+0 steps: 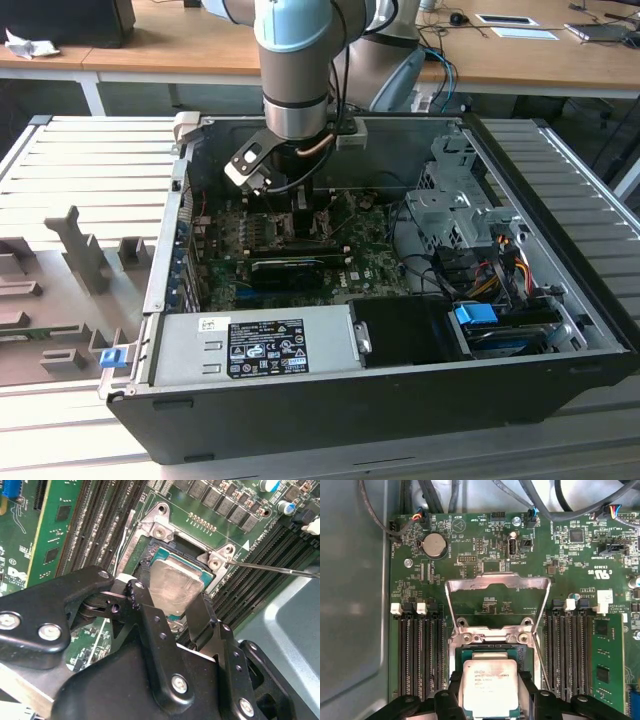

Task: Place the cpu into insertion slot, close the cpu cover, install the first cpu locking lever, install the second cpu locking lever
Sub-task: 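Place the cpu into insertion slot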

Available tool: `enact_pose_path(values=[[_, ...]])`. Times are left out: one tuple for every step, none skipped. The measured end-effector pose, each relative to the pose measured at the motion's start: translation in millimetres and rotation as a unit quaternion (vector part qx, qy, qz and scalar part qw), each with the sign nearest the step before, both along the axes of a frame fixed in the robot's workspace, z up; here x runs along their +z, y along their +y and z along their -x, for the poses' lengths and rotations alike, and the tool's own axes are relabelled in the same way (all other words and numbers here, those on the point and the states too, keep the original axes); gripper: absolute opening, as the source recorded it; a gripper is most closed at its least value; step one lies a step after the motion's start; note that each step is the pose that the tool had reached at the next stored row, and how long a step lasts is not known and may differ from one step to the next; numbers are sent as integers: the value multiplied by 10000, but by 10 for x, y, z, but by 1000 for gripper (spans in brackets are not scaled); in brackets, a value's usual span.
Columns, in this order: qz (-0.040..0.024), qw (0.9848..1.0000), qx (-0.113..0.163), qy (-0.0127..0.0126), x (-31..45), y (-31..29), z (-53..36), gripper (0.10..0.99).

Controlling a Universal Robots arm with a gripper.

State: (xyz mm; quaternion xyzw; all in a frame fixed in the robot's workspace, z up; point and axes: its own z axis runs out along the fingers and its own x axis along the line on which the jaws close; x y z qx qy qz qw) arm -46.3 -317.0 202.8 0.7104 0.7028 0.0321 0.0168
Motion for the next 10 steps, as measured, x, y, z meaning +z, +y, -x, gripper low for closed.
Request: enact_pose_path(values=[[1,10000,-1,0,-1,-1,0,525],[1,10000,-1,0,-1,-1,0,525],[1,10000,-1,0,9,-1,1,525],[0,10000,-1,0,26,-1,0,525],[0,10000,0,0,35,-9,0,525],[0,10000,-2,0,35,-12,0,525],[0,10000,-1,0,35,-14,0,525],[0,10000,-1,0,35,-15,0,525],[0,10000,-1,0,35,-16,0,525],[0,10000,-1,0,35,-18,0,525]])
